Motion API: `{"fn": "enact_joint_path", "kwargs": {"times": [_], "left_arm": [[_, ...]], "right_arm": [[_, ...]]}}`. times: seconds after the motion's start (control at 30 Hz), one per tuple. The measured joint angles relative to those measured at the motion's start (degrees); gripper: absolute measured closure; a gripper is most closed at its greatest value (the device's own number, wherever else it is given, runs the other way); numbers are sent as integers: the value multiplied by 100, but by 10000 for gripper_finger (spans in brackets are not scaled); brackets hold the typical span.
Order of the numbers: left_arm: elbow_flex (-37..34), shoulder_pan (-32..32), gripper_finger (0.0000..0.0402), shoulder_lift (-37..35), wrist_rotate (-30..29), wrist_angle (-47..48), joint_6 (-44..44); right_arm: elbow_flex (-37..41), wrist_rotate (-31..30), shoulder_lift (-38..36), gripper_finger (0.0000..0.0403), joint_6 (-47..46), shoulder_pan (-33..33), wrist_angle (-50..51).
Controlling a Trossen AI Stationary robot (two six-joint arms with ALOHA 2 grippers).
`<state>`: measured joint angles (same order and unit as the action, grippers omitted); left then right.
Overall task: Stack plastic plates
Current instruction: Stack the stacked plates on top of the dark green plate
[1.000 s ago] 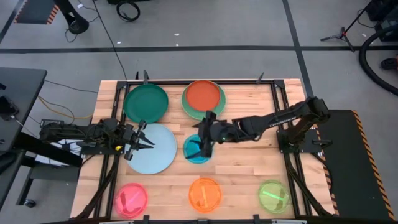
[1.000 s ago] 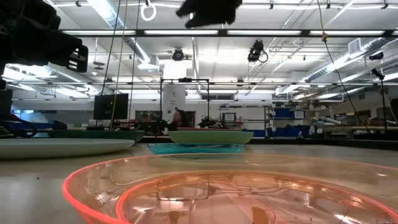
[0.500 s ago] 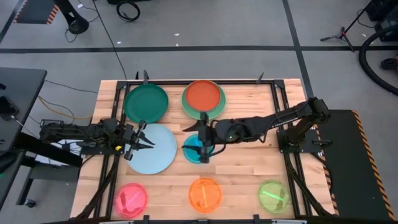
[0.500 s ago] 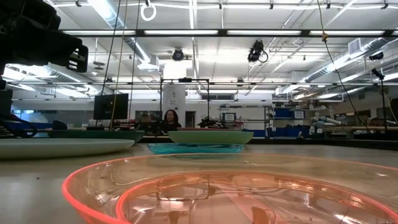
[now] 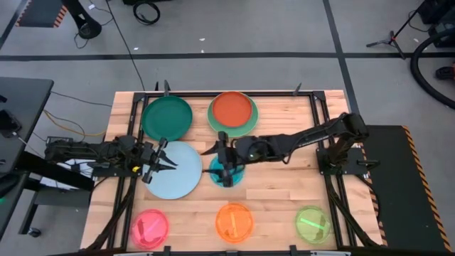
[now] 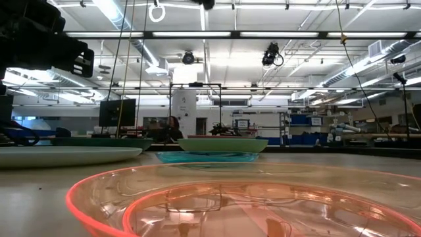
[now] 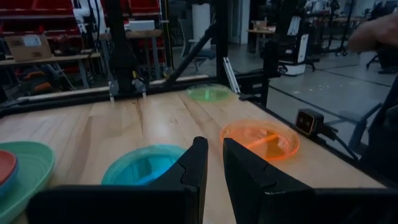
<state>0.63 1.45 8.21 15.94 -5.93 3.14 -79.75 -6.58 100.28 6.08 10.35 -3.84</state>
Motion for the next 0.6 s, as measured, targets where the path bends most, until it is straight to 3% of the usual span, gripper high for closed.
{"fn": "enact_joint_path", "kwargs": {"times": [0.37,0.6], "left_arm": [[-5,0,343,4,11,11,2],[-5,1,343,2,11,16,2]], "right_arm": [[1,224,1,133,298,-239,885],[308,596,-1,137,455,-315,426]]}}
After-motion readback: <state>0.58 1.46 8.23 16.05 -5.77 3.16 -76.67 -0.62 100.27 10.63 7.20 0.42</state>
